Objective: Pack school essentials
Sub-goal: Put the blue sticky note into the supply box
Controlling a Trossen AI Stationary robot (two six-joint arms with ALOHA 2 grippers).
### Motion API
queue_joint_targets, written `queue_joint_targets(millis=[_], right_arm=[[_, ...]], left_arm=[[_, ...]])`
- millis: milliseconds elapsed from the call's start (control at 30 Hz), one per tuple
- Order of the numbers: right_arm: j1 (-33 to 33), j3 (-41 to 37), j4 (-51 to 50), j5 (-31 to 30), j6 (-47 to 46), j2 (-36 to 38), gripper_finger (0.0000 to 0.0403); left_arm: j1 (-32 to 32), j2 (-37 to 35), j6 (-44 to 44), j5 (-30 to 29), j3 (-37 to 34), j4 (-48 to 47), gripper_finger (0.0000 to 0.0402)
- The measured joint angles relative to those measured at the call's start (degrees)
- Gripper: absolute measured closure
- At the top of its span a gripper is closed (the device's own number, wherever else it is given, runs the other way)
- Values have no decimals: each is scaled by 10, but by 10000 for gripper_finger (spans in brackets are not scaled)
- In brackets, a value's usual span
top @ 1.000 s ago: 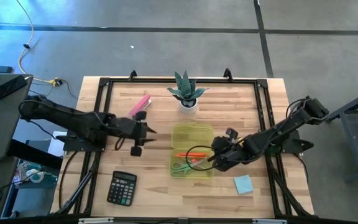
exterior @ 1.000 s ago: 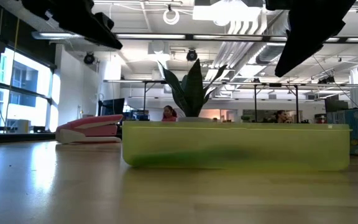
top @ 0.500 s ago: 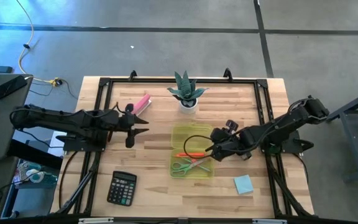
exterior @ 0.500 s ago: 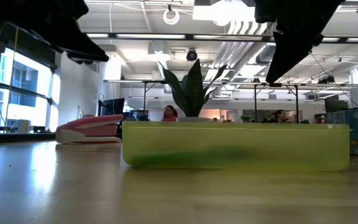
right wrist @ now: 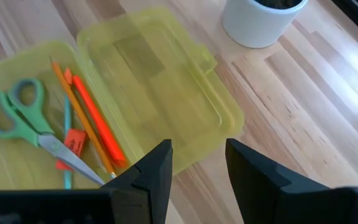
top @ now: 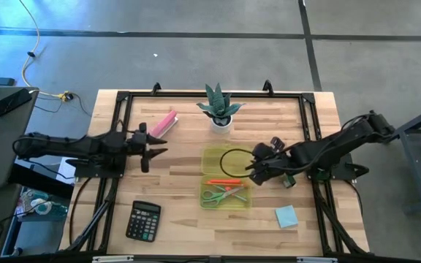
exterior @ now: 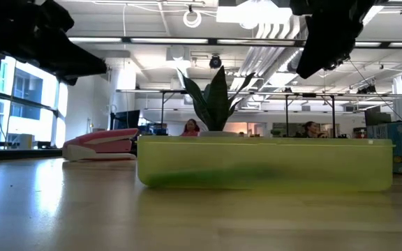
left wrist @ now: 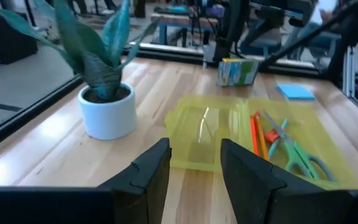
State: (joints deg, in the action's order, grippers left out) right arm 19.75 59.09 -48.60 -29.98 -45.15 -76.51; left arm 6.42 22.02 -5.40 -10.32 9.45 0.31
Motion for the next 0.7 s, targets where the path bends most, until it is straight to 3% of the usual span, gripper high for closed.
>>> queue_joint_targets(millis=[467, 700], right_arm=[[0, 0, -1, -13, 1, 24, 261], [-2, 0, -37, 21, -2, 29, 261]], left_arm=[[0, -102, -64, -16, -81, 36, 271], [0, -115, -47, -15, -88, 29, 271]])
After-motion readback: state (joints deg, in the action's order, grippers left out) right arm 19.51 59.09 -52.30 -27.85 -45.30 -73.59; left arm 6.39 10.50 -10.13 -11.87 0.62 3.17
